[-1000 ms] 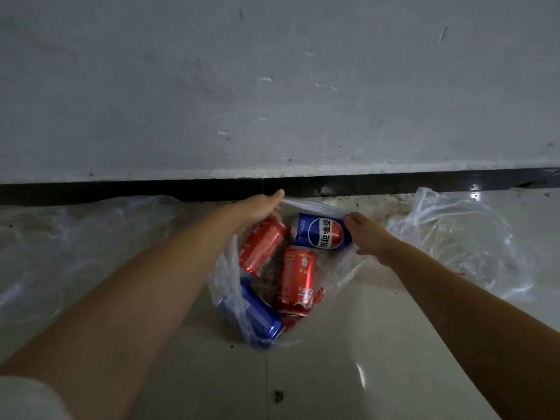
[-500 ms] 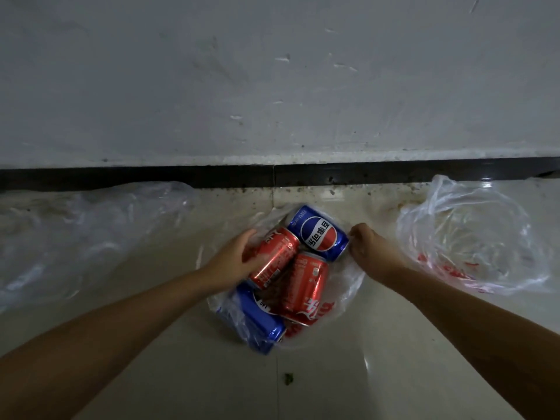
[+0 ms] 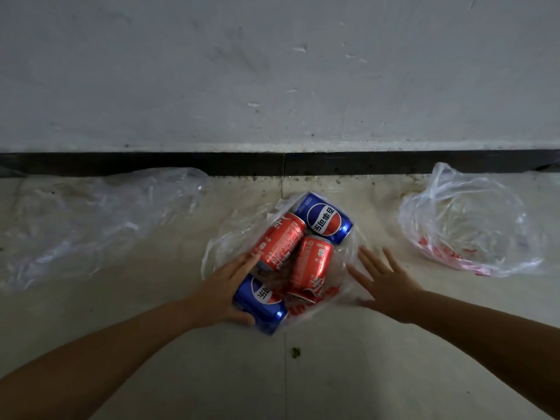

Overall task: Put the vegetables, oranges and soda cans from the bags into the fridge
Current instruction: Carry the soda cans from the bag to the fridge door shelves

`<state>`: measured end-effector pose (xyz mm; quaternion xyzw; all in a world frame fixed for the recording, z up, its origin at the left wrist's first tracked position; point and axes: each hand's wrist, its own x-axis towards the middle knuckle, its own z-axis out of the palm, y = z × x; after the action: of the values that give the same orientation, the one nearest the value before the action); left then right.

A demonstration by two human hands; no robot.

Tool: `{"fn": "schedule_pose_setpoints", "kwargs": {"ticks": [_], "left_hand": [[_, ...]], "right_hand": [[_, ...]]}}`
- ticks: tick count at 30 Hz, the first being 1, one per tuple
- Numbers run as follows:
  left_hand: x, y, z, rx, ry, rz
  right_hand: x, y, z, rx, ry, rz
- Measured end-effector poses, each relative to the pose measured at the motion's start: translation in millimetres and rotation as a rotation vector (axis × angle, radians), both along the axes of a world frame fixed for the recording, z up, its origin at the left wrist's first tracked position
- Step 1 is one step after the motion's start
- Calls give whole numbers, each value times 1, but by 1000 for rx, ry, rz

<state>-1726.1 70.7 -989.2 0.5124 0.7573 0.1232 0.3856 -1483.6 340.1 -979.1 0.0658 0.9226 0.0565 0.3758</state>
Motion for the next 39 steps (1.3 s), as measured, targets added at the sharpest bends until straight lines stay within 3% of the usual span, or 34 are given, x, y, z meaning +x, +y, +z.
{"fn": "schedule_pose_setpoints", "kwargs": {"ticks": [4, 7, 9, 11, 13, 19, 24, 27, 31, 36, 39], "left_hand": [[-10, 10, 10, -8, -120, 100], [-10, 40, 31, 92, -70, 224], [-3, 69, 42, 131, 10, 244], [7, 98, 44, 114, 89, 248], [14, 123, 39, -12, 152, 271], [11, 153, 13, -269, 92, 542], [11, 142, 6, -254, 65, 614], [5, 130, 43, -256, -99, 650], [11, 120, 129, -248, -158, 657], [52, 112, 234, -201, -254, 831], [83, 107, 295, -234, -321, 817]], "right_hand": [[-28, -2, 26, -50, -7, -91], [-62, -2, 55, -124, 336, -80], [-78, -8, 59, -168, 507, 81], [-88, -18, 46, -225, 474, 317], [-93, -25, 33, -289, 328, 404], [-99, -32, 19, -221, 274, 401], [-84, -28, 13, -259, 342, 327], [-71, -24, 46, -348, 452, 141], [-47, -23, 131, -552, 451, -478], [-8, -23, 234, -783, 524, -1178], [12, -27, 291, -840, 543, -1409]]}}
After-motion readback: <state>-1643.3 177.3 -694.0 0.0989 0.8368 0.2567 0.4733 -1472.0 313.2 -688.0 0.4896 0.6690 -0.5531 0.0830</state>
